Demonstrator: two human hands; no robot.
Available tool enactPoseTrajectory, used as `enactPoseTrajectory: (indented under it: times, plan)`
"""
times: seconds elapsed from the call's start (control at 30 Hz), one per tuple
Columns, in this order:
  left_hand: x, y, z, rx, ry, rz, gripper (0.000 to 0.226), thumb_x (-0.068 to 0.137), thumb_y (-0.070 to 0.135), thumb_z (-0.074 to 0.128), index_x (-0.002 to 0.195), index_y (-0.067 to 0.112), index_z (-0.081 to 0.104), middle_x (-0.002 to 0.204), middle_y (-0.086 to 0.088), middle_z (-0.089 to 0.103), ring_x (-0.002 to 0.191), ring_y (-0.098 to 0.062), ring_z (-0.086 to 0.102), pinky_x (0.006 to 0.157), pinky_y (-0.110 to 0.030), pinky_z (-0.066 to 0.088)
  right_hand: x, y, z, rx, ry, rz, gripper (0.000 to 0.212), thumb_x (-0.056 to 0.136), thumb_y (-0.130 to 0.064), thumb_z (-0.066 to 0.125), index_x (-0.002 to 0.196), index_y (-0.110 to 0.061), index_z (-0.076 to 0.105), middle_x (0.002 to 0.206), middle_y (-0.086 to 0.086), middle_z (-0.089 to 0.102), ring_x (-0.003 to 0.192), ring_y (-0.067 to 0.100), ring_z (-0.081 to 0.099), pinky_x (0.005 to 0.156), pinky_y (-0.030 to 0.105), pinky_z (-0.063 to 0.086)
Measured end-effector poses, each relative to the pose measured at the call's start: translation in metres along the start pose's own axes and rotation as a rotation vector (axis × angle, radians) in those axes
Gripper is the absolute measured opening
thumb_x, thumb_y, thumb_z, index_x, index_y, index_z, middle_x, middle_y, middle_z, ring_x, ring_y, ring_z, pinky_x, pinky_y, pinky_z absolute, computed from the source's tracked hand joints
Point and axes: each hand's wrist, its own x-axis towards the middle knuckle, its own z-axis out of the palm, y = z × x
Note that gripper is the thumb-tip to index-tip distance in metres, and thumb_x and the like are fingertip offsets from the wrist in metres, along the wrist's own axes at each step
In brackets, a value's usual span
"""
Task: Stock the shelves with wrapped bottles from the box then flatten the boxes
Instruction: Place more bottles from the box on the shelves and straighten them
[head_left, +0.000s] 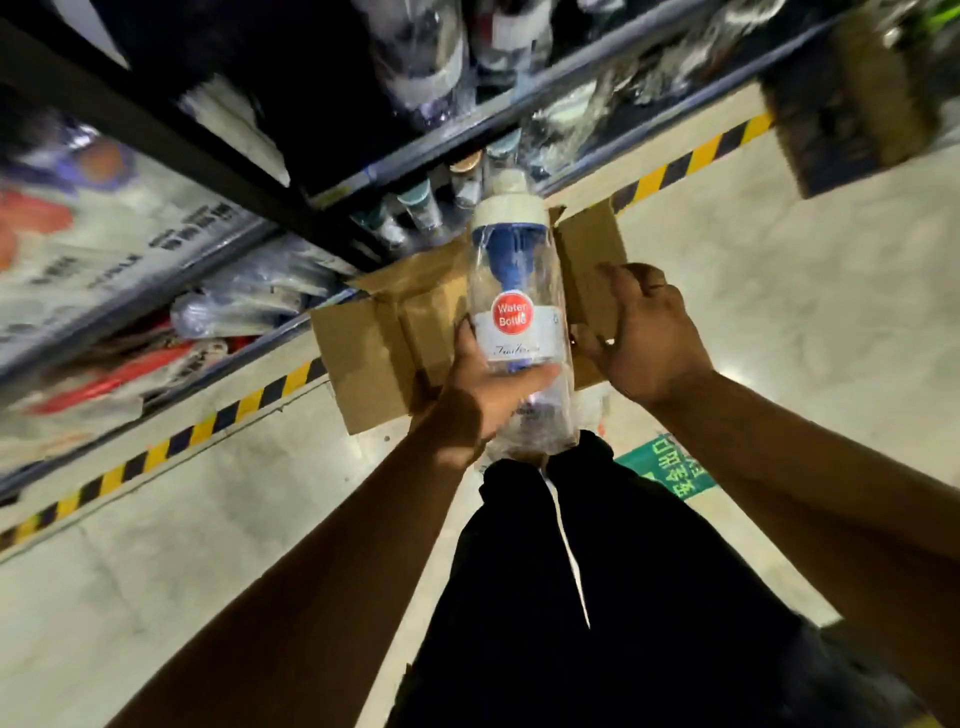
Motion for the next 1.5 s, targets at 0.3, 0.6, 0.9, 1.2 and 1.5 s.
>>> enactPoseTrajectory:
  times: [0.3, 0.6, 0.9, 1.2, 1.5]
  plan:
    - [-0.14, 0.099, 0.098, 0.125, -0.046, 0.31, 0.097, 0.067, 0.005, 0.089, 0.142, 0.03, 0.033, 0.119, 0.002, 0.065, 0.094, -0.008, 0.07, 0.086, -0.032, 0.059, -0.128, 0.063, -0.172, -0.043, 0.368, 0.044, 0.067, 0.084, -0.039, 0.072, 0.141, -0.012, 0.05, 0.142, 0.022, 0.048, 0.121, 0.048, 0.048, 0.092, 0.053, 0.047]
    - [-0.2, 0.141, 0.249, 0.179, -0.104, 0.495, 0.11, 0.067, -0.001, 0.088, 0.153, 0.022, 0.023, 0.133, -0.007, 0.061, 0.115, -0.019, 0.066, 0.093, -0.042, 0.057, -0.191, 0.206, -0.284, -0.066, 0.422, 0.14, 0.066, 0.089, -0.052, 0.06, 0.145, -0.02, 0.045, 0.15, 0.013, 0.043, 0.132, 0.039, 0.041, 0.101, 0.047, 0.041]
    - [-0.185, 0.186, 0.394, 0.194, -0.044, 0.512, 0.093, 0.068, 0.001, 0.087, 0.144, 0.019, 0.035, 0.12, -0.012, 0.064, 0.1, -0.02, 0.068, 0.078, -0.032, 0.061, -0.185, 0.333, -0.361, 0.013, 0.389, 0.217, 0.065, 0.093, -0.056, 0.05, 0.149, -0.029, 0.033, 0.155, 0.006, 0.034, 0.139, 0.03, 0.032, 0.108, 0.04, 0.035]
    - [-0.082, 0.262, 0.484, 0.271, -0.037, 0.488, 0.094, 0.069, 0.002, 0.088, 0.145, 0.013, 0.034, 0.129, -0.01, 0.059, 0.104, -0.019, 0.063, 0.075, -0.024, 0.052, -0.068, 0.417, -0.419, 0.035, 0.29, 0.28, 0.064, 0.093, -0.054, 0.052, 0.149, -0.028, 0.035, 0.154, 0.006, 0.035, 0.136, 0.032, 0.037, 0.105, 0.04, 0.039]
    - [0.073, 0.339, 0.571, 0.373, -0.088, 0.267, 0.098, 0.068, 0.016, 0.091, 0.146, 0.025, 0.032, 0.132, -0.003, 0.06, 0.113, -0.02, 0.061, 0.091, -0.034, 0.052, 0.093, 0.503, -0.453, 0.124, 0.137, 0.381, 0.062, 0.092, -0.046, 0.058, 0.146, -0.022, 0.041, 0.147, 0.011, 0.042, 0.13, 0.038, 0.04, 0.102, 0.044, 0.043]
